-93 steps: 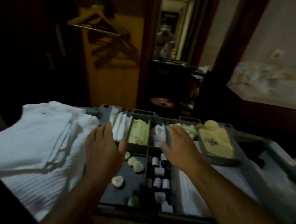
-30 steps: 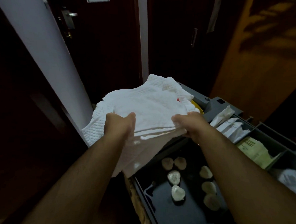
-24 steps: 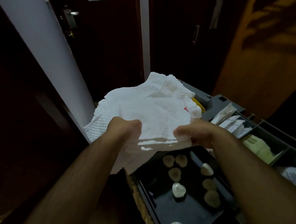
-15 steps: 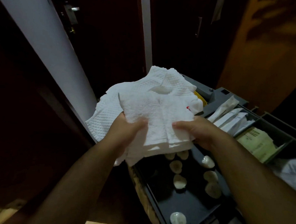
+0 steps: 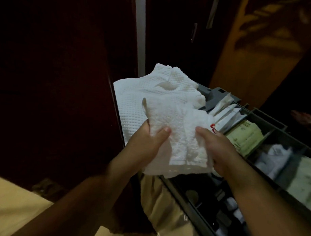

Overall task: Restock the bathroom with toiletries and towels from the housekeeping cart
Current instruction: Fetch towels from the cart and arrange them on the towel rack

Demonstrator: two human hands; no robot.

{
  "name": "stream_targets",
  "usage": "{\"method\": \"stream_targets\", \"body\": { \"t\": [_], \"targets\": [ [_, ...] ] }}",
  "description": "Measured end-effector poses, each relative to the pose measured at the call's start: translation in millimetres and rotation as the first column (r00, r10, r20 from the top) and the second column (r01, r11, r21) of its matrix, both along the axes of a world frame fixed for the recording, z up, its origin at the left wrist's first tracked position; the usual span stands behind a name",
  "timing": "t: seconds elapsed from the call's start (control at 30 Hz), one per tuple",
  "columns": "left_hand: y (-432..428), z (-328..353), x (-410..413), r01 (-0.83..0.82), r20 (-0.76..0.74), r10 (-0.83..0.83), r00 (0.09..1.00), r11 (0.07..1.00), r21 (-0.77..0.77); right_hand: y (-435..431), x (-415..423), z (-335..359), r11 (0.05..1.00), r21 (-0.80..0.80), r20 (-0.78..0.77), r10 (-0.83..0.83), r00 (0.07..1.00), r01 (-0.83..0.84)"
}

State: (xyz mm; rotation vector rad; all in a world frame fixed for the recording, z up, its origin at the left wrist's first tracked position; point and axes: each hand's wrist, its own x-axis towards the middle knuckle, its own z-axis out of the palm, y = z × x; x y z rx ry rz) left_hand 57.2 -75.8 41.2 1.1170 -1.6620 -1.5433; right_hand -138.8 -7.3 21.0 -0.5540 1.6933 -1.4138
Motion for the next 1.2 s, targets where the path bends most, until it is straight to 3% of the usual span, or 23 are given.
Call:
{"method": "stream_targets", "body": {
  "t": [0.1, 0.33, 0.5, 0.83, 1.03, 1.2],
  "targets": [
    [24, -3, 28, 0.094, -0.044, -0.09, 0.995, 0.989, 0.11, 29, 25, 10, 0.999, -0.032, 0.066, 0.014, 0.998, -0.012],
    [71, -6, 150, 0.127, 0.031, -0.133, 0.991, 0.981, 0.147, 76, 106, 13, 0.993, 0.055, -0.112, 0.112, 0.987, -0.106],
    [85, -9, 254, 0.159, 0.071, -0.173, 0.982, 0.972, 0.171, 78, 194, 0, 0.965, 0.125, -0.089, 0.241, 0.967, -0.229],
    [107, -24, 455, -0.208, 0.058, 0.2, 0.978, 0.96, 0.19, 39, 375, -12, 0.863, 0.088, -0.112, 0.505, 0.856, -0.498],
    [113, -20, 552, -0.43, 0.026, 0.438, 0.899, 0.866, 0.255, 5, 473, 1, 0.76, 0.022, -0.105, 0.648, 0.755, -0.649],
    [111, -21, 600, -0.519, 0.027, 0.546, 0.837, 0.779, 0.352, -25, 517, 3, 0.619, 0.061, -0.06, 0.785, 0.616, -0.783]
  ]
}}
